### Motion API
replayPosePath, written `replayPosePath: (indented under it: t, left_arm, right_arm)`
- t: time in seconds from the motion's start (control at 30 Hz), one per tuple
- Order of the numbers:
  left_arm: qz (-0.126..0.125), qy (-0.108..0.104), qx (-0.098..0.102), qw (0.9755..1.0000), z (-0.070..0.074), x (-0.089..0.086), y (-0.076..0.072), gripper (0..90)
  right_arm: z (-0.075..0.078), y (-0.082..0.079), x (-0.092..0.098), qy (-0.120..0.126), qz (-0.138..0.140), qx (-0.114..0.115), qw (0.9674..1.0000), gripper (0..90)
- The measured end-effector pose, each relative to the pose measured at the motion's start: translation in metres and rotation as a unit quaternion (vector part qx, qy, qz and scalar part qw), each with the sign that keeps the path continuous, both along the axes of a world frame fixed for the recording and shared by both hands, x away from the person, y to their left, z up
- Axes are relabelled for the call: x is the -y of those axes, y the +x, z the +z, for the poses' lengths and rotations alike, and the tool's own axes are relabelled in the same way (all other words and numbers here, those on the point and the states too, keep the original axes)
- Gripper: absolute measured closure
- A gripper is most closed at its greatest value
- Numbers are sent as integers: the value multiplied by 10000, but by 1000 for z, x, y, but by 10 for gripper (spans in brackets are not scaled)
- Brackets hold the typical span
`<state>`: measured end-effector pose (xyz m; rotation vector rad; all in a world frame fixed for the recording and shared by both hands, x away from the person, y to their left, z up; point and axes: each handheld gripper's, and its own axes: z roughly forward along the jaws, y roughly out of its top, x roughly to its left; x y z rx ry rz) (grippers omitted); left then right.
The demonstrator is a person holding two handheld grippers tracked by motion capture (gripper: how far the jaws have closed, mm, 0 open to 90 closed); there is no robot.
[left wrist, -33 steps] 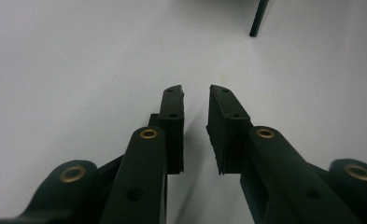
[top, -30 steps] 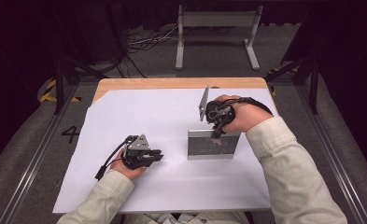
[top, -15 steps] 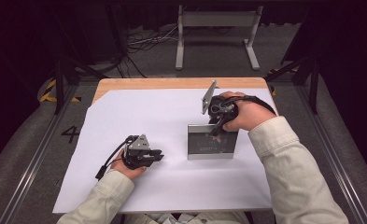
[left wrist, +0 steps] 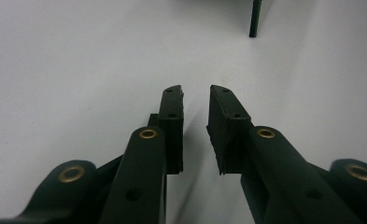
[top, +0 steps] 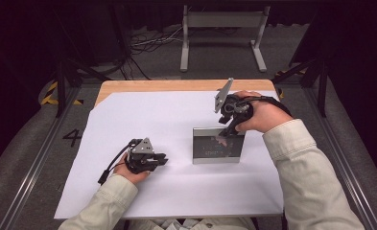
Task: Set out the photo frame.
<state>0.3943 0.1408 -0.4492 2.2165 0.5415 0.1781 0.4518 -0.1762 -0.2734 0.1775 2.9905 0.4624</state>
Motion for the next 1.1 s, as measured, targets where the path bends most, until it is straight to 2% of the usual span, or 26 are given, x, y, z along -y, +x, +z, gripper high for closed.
replayPosePath:
  t: [0.9, 1.1]
  left_arm:
    - [-14, 2, -3, 10000, -1, 3, 1, 760]
    - [-35, 22, 0, 10000, -1, 4, 1, 760]
  right_arm:
    - [13, -16, 48, 96, -413, 126, 9990, 506]
    - [15, -17, 54, -8, -433, -10, 9991, 543]
